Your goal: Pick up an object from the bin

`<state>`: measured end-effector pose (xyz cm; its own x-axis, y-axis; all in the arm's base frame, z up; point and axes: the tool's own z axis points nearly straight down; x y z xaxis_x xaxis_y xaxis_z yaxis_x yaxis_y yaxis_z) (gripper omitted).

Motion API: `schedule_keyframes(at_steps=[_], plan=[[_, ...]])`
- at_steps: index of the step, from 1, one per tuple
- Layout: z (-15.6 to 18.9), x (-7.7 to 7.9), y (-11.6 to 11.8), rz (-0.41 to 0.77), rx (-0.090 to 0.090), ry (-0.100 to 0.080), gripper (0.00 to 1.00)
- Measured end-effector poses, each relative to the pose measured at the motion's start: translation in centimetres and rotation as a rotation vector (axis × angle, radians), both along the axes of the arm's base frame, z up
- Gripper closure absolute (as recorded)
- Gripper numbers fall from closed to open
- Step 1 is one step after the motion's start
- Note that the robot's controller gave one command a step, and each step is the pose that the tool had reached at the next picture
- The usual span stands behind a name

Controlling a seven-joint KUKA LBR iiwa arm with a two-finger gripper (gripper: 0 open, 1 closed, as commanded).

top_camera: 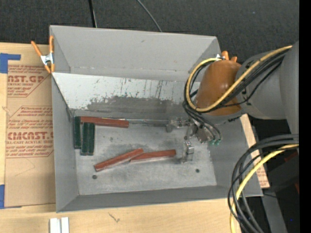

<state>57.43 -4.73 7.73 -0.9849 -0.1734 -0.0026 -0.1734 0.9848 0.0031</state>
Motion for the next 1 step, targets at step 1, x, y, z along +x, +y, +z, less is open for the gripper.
schedule_keyframes(at_steps=[1], plan=[[0.15, -3.85, 1.98, 0.008, -0.003, 0.002, 1.0]])
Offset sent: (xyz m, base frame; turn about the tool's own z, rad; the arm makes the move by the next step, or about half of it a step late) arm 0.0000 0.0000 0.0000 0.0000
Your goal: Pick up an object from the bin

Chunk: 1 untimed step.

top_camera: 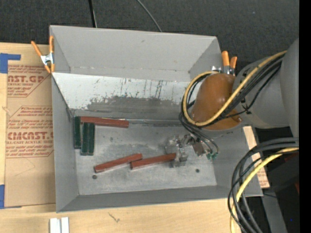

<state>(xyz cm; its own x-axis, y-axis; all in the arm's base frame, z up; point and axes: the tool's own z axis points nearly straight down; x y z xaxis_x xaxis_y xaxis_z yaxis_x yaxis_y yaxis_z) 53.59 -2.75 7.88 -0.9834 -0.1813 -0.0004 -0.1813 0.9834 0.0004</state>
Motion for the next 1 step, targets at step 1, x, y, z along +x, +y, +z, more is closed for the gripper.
schedule_keyframes(at_steps=[1], plan=[[0.0, 0.0, 0.0, 0.0, 0.0, 0.0, 1.0]])
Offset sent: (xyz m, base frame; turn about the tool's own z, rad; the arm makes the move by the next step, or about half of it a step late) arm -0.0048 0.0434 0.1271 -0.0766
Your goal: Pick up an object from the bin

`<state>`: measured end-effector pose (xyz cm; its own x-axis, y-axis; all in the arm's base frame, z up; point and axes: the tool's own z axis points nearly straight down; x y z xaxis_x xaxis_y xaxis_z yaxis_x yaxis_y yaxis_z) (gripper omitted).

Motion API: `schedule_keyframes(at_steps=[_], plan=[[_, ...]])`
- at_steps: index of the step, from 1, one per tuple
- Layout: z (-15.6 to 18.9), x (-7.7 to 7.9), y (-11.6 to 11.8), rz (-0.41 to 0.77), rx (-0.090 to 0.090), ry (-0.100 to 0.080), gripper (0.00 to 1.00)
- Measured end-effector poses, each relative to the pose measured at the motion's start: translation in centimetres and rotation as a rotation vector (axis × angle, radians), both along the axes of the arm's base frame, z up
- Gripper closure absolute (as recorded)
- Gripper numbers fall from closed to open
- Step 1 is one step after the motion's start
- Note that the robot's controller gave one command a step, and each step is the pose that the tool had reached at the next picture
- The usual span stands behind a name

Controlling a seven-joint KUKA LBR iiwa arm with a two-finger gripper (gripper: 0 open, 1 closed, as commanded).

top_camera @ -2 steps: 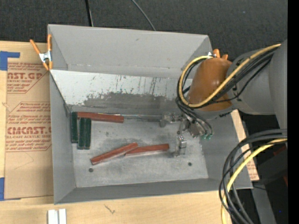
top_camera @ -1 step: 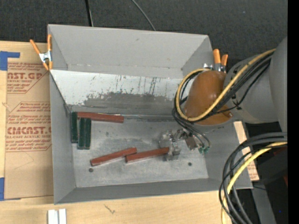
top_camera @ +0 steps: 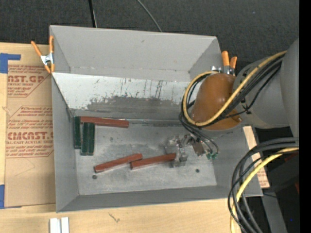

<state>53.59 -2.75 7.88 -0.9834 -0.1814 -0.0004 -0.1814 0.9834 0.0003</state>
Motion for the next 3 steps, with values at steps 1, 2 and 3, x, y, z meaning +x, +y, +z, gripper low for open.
schedule_keyframes(at_steps=[1, 2, 3], plan=[[0.1, 0.0, 0.0, 0.0, 0.0, 0.0, 1.0], [4.1, 1.1, -1.3, 0.027, 0.002, -0.006, 1.0], [14.0, -0.3, 2.8, 0.117, 0.001, -0.003, 1.0]])
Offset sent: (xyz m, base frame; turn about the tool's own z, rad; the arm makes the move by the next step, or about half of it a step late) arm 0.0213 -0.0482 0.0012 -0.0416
